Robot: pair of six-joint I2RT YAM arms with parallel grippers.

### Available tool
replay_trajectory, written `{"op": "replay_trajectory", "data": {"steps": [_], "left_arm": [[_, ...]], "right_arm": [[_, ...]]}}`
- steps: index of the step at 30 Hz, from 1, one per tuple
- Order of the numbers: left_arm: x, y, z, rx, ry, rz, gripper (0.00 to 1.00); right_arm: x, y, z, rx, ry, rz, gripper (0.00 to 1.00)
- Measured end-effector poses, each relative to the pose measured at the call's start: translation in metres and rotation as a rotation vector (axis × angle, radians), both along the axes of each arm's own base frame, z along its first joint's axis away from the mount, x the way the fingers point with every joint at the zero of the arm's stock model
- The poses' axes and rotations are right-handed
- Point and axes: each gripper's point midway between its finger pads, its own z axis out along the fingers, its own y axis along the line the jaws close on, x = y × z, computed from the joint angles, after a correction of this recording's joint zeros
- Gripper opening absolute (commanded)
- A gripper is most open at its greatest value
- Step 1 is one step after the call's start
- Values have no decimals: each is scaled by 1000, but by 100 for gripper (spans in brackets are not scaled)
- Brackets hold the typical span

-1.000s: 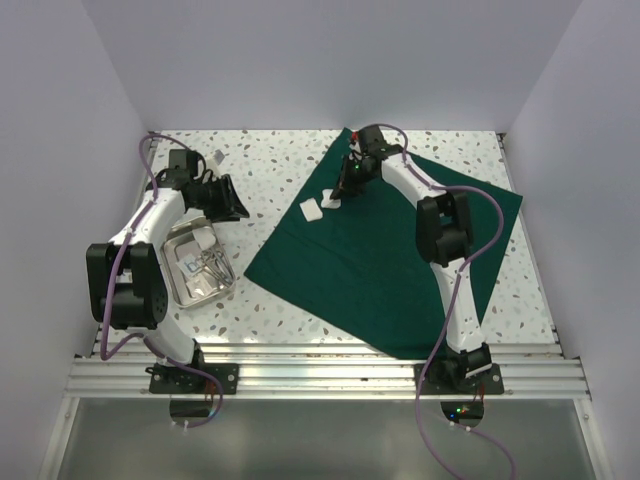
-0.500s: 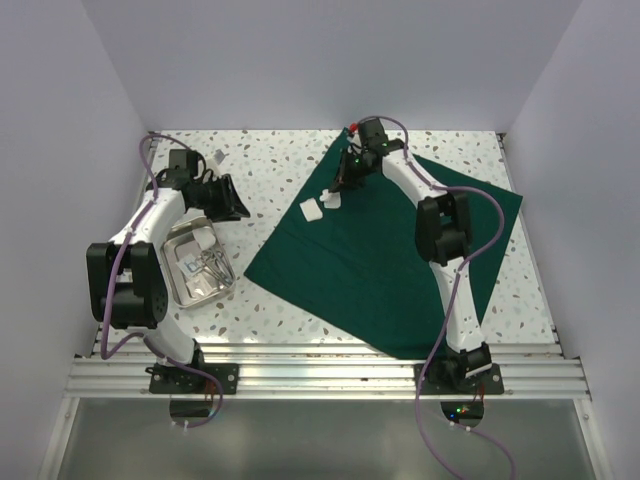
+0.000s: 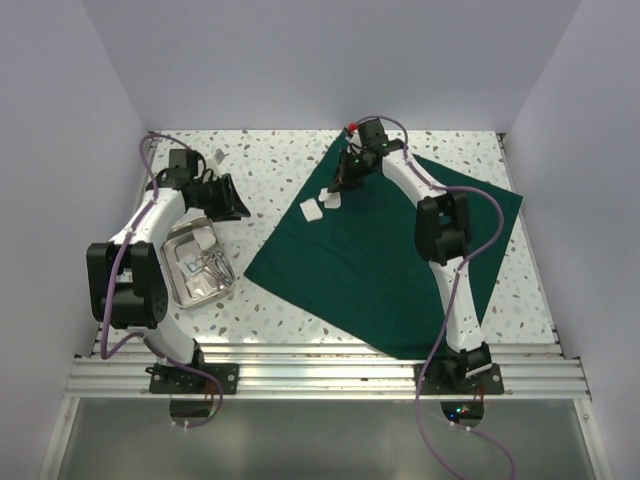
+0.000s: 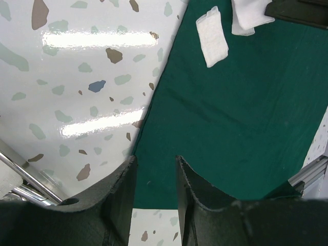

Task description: Prepare the surgical pack

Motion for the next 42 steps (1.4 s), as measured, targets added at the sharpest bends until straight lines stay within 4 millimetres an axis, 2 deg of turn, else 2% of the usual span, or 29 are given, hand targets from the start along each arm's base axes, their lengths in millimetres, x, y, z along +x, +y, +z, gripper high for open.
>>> {"op": "replay_trajectory", "data": {"steps": [8, 21, 28, 31, 42], "left_arm": [[0, 0, 0, 0, 1, 0, 39], [0, 0, -1, -1, 4, -1, 39], [1, -1, 0, -7, -1, -4, 39], [1, -1, 0, -7, -3, -5, 39], [0, -2, 0, -14, -1, -8, 39]], "right_arm": [[-6, -11, -24, -29, 52, -4, 0], [-9, -24, -34, -48, 83, -15, 0], [-20, -28, -48, -63, 127, -13, 22], [-22, -28, -49, -57, 130, -11, 27], [-26, -30, -47, -73, 130, -7, 34]]}}
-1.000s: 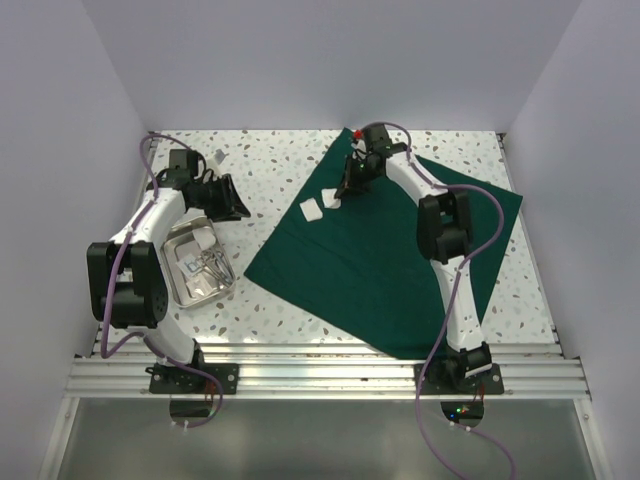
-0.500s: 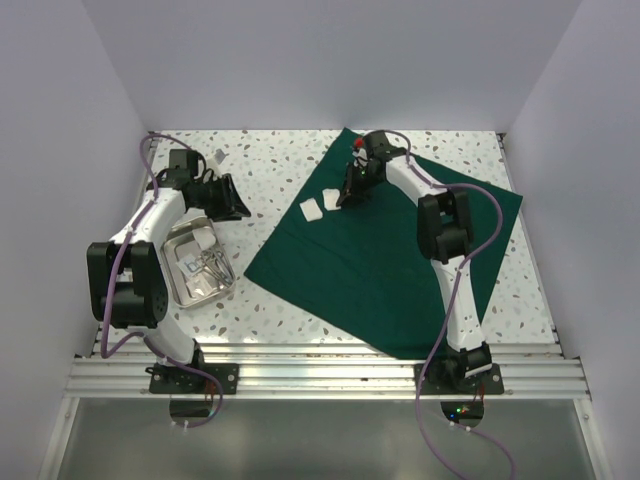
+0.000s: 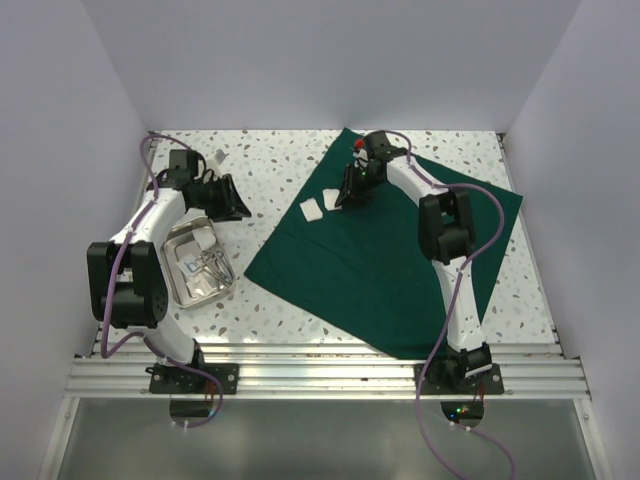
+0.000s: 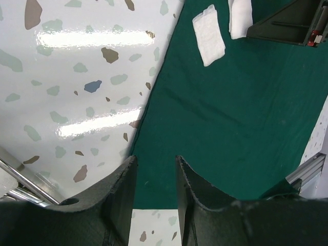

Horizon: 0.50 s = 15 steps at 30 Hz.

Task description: Prepare the surgical pack

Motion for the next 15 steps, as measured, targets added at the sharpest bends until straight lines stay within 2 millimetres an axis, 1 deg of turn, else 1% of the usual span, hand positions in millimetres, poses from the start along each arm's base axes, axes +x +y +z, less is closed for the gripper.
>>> {"op": "replay_trajectory", "data": {"steps": [15], "left_arm": [[-1, -1, -1, -3, 5, -2, 39]], "right_arm": [[0, -2, 0, -12, 2, -6, 36]]}}
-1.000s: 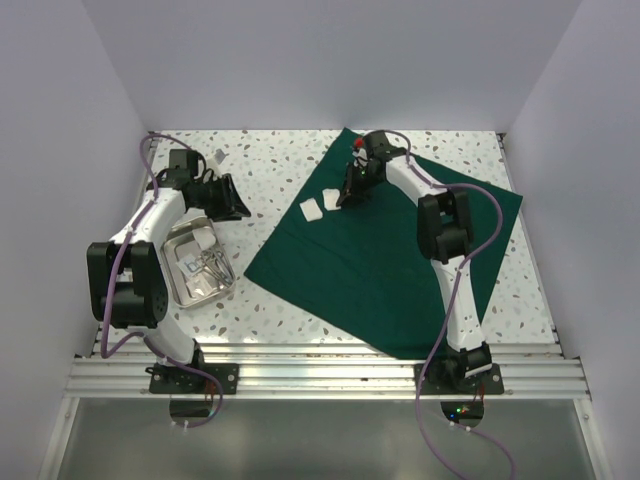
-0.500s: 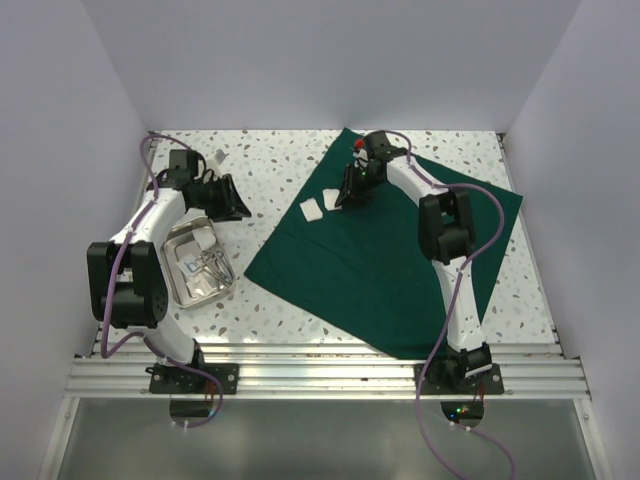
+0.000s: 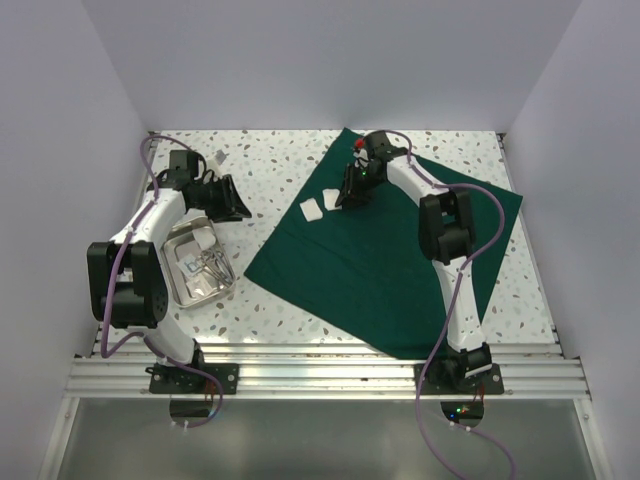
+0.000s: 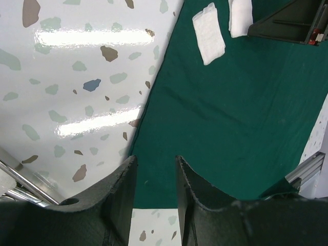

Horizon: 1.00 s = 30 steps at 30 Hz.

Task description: Prepare the surgical pack

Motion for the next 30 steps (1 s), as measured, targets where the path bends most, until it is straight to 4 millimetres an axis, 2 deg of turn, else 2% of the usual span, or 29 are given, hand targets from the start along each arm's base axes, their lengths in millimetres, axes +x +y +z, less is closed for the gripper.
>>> {"op": "replay_trajectory", "data": {"steps": [14, 30], "left_arm": [[0, -1, 0, -3, 0, -2, 39], [0, -1, 0, -6, 1, -3, 40]], "right_arm": [[3, 2, 2, 2, 3, -11, 35], [9, 9, -1, 18, 2, -22, 26]]}}
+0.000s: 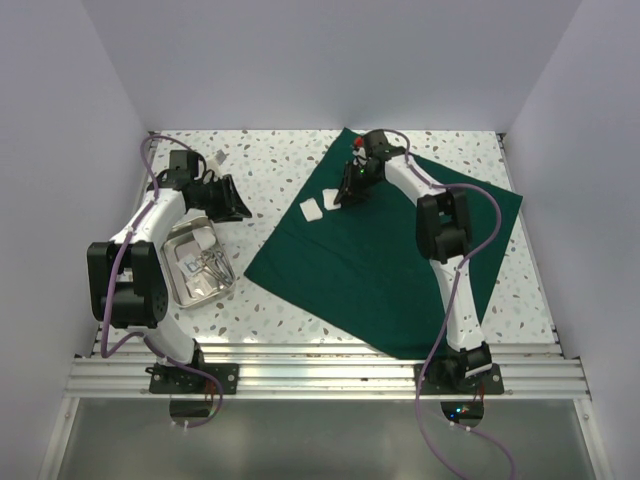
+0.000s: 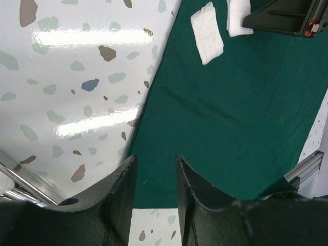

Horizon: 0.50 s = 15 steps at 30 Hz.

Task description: Prepare the surgical pack

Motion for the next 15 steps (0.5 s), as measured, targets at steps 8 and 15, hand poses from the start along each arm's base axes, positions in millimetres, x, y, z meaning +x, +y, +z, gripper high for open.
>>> {"op": "replay_trajectory", "data": {"steps": [8, 15], "left_arm": [[0, 0, -2, -3, 5, -2, 40], [0, 0, -1, -3, 5, -1, 40]], "right_arm": [[1, 11, -2, 30, 8, -9, 13], [6, 14, 7, 40, -2, -23, 0]]}}
